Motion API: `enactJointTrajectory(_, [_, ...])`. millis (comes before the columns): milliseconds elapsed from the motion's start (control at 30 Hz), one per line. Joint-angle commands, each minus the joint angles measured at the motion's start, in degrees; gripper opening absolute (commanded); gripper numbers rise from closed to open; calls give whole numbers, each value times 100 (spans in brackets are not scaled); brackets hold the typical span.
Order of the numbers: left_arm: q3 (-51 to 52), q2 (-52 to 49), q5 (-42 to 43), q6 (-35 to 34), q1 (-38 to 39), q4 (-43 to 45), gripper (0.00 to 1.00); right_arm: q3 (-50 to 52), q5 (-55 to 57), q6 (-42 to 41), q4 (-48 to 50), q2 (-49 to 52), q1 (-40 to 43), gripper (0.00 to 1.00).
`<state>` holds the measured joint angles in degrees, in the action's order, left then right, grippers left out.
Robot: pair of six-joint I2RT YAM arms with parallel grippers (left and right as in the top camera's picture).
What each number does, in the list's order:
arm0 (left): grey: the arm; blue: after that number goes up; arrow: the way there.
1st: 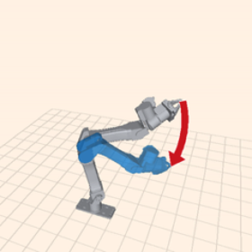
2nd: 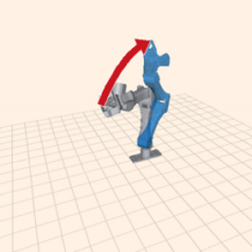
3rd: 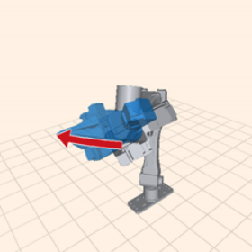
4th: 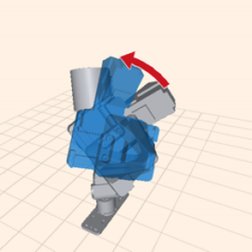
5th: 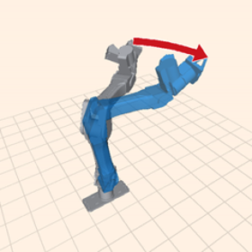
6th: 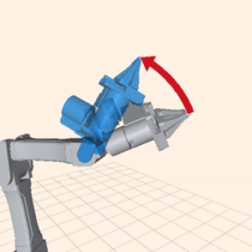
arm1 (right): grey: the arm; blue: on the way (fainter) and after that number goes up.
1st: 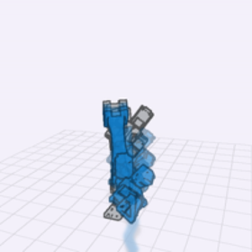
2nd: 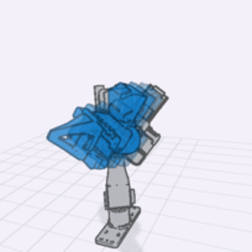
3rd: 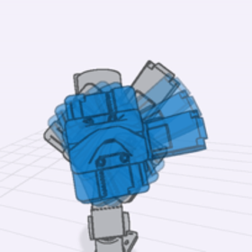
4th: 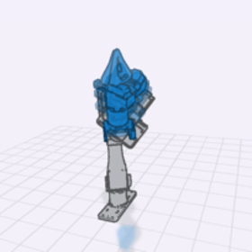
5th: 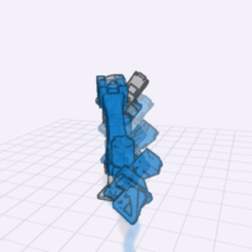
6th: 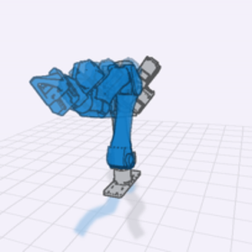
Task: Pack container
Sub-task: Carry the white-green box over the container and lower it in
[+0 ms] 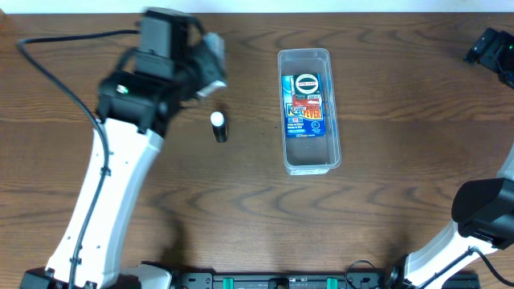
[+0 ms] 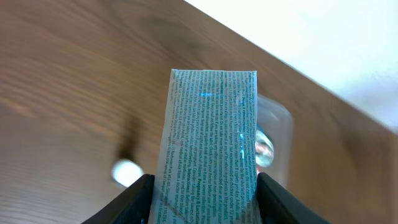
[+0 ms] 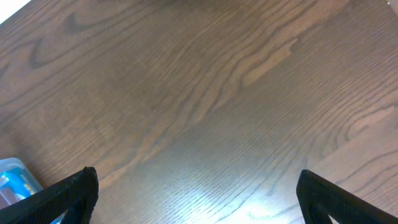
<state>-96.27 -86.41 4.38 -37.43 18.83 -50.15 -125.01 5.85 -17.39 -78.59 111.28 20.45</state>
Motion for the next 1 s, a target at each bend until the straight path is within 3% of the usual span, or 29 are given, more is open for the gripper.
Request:
enactJointTrajectory(0, [-50, 15, 76, 74, 640, -37, 51, 2, 35, -37, -4, 59, 55, 99])
enactJointTrajectory(433, [-48, -970, -107, -227, 2463, 9, 51, 2, 35, -37, -4, 59, 55, 99])
enactJointTrajectory(967, [-48, -2378, -813, -382, 2728, 278, 51, 2, 35, -37, -4, 59, 55, 99])
